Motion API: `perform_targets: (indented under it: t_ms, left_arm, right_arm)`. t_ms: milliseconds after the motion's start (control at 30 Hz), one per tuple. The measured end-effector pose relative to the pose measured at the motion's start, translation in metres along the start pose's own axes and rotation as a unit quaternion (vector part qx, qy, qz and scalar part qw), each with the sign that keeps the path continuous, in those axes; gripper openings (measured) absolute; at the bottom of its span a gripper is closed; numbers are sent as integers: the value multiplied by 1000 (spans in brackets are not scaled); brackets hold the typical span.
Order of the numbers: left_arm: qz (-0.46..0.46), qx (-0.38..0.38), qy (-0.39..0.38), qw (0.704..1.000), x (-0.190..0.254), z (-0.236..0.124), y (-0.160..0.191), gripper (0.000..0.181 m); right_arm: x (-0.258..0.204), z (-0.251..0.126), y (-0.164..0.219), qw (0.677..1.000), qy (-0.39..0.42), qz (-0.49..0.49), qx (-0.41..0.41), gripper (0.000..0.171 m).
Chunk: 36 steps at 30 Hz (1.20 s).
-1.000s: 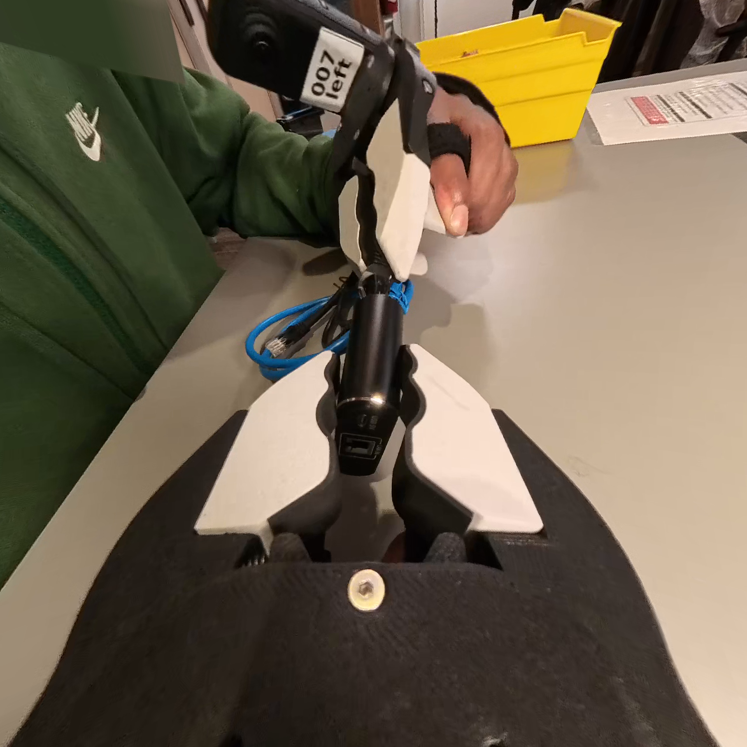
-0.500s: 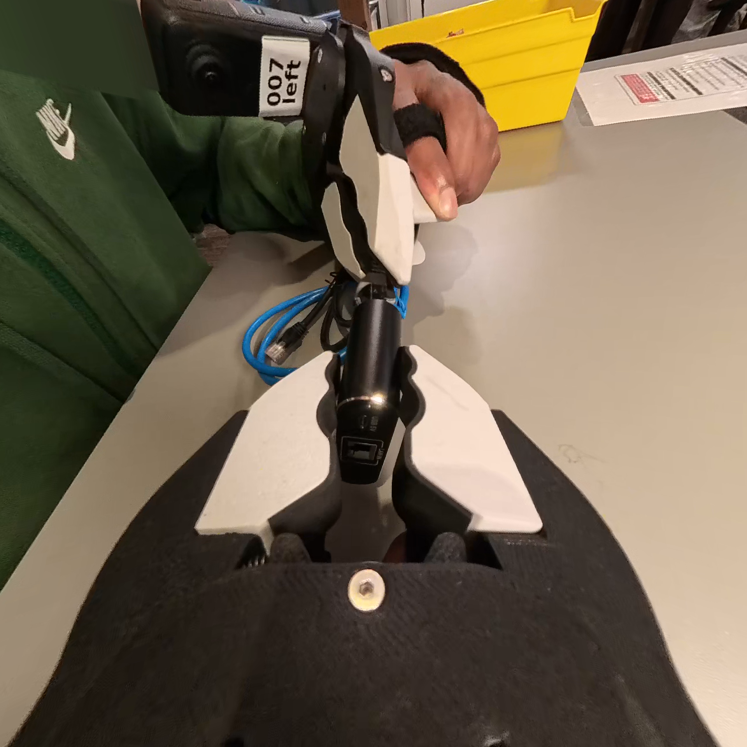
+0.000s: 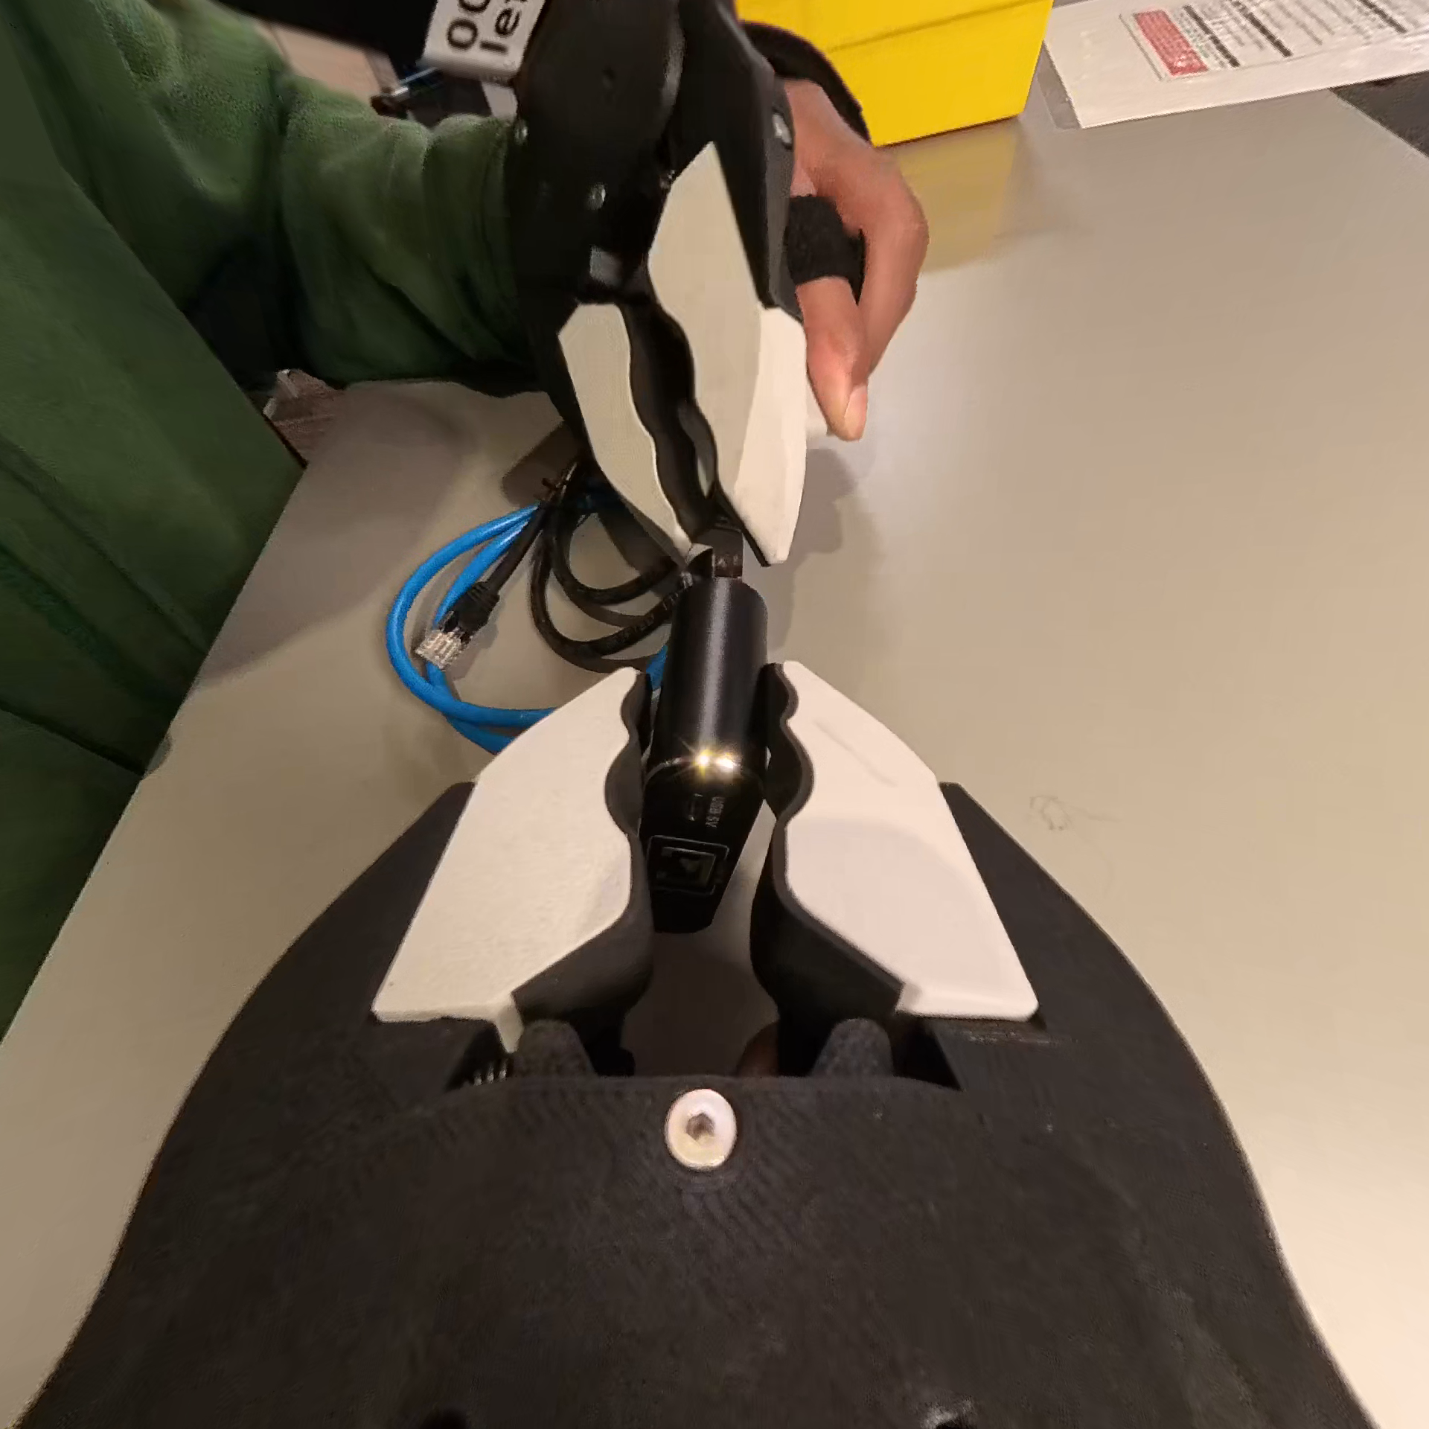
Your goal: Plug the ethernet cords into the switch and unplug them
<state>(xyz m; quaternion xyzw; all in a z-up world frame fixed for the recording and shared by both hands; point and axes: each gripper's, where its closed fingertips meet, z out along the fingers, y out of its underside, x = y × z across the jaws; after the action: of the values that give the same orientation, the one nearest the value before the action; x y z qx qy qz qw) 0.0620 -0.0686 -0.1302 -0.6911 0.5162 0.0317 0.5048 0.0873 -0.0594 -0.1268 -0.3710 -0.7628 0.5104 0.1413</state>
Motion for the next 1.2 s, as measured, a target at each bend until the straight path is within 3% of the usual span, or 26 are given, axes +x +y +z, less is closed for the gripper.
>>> perform_targets:
  t_ms: [133,267,333,467,533,700,833,967,1133,1200]
  left_arm:
    - [-106,34,63,992,4,-5,-5,14]
    - [-229,53,135,963,11,-7,-9,27]
    - [-259,60,146,953,10,-7,-9,31]
    - [-300,90,151,938,3,-9,-18,23]
    - [-303,85,150,937,3,-8,-17,15]
    - [-314,75,148,935,4,-7,-16,15]
    - [-286,7,163,944,21,4,1,9]
    - [-276,23,165,947,21,4,-2,9]
    - [-271,45,172,946,20,-3,-5,32]
    - [-282,67,167,943,15,-6,-10,32]
  right_arm:
    - [0,2,2,1000,7,-8,-10,27]
    - [0,4,3,1000,11,-13,-14,27]
    - [0,4,2,1000,11,-13,-14,28]
    - [0,4,3,1000,11,-14,-15,28]
    - [-1,5,2,1000,11,-14,-15,28]
    - [-1,4,0,1000,10,-13,-7,27]
    - [-2,5,-1,1000,6,-10,-5,28]
    - [-3,5,-1,1000,3,-9,-6,28]
    - [-4,5,-1,1000,3,-10,-7,28]
    - [-4,6,-1,1000,4,-12,-8,28]
